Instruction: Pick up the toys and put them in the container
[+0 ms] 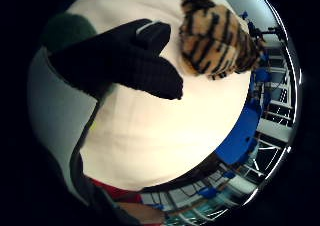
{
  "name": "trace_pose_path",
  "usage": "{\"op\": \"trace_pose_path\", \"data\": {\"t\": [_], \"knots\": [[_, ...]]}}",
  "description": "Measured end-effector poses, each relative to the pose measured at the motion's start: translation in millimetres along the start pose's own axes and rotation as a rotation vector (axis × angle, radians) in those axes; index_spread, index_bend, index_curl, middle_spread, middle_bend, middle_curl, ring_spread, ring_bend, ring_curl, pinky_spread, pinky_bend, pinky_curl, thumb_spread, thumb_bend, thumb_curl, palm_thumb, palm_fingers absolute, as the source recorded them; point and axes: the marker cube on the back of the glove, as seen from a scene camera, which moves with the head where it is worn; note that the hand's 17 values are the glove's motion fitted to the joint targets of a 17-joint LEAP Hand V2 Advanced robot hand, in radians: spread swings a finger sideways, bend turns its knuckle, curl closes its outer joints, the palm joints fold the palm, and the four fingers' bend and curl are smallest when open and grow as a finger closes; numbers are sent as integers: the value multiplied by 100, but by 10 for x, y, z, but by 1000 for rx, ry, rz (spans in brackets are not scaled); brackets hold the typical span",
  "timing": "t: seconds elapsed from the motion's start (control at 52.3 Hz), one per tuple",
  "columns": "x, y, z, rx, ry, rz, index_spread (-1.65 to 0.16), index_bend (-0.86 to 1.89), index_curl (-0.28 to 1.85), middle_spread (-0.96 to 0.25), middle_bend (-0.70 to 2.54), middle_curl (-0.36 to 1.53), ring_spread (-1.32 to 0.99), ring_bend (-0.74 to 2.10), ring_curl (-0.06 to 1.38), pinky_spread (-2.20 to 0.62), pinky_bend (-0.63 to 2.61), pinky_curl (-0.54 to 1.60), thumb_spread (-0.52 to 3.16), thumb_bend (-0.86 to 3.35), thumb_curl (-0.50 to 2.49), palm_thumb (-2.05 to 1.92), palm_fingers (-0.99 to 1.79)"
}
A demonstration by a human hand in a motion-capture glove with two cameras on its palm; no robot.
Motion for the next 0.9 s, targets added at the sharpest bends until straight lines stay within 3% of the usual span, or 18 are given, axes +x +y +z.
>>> {"op": "trace_pose_path", "data": {"t": [0.115, 0.249, 0.44, 0.478, 0.497, 0.612, 0.899], "knots": [[-120, 22, 273, -112, 133, 16, -35, 12, 24, -8, 10, 16, -2, 18, 14, 10, 125, 42, 98, -7, 11, -9, -15], [-116, 58, 339, -125, 172, 17, -35, 12, 22, -5, 11, 15, 1, 22, 17, 8, 133, 44, 100, -6, 15, -7, -18], [-98, 19, 303, -53, 168, 23, -37, 20, 24, -3, 3, 11, -7, 69, 31, -2, 124, 40, 127, 11, 25, 22, 1], [-116, 14, 301, -37, 168, 28, -38, 18, 24, -3, 8, 11, -7, 68, 30, -1, 126, 40, 128, 10, 26, 21, -5], [-125, 9, 298, -26, 169, 30, -38, 17, 24, -8, 25, 16, -11, 73, 32, -6, 119, 38, 131, 13, 27, 25, 12], [-103, -47, 234, 36, 181, 9, -39, 15, 23, -16, 28, 19, -25, 87, 35, -24, 122, 36, 143, 22, 33, 40, 45], [53, 10, -256, 104, 15, -5, -41, 21, 30, -35, 43, 29, -46, 90, 39, -41, 109, 34, 121, 29, 55, 66, 78]]}}
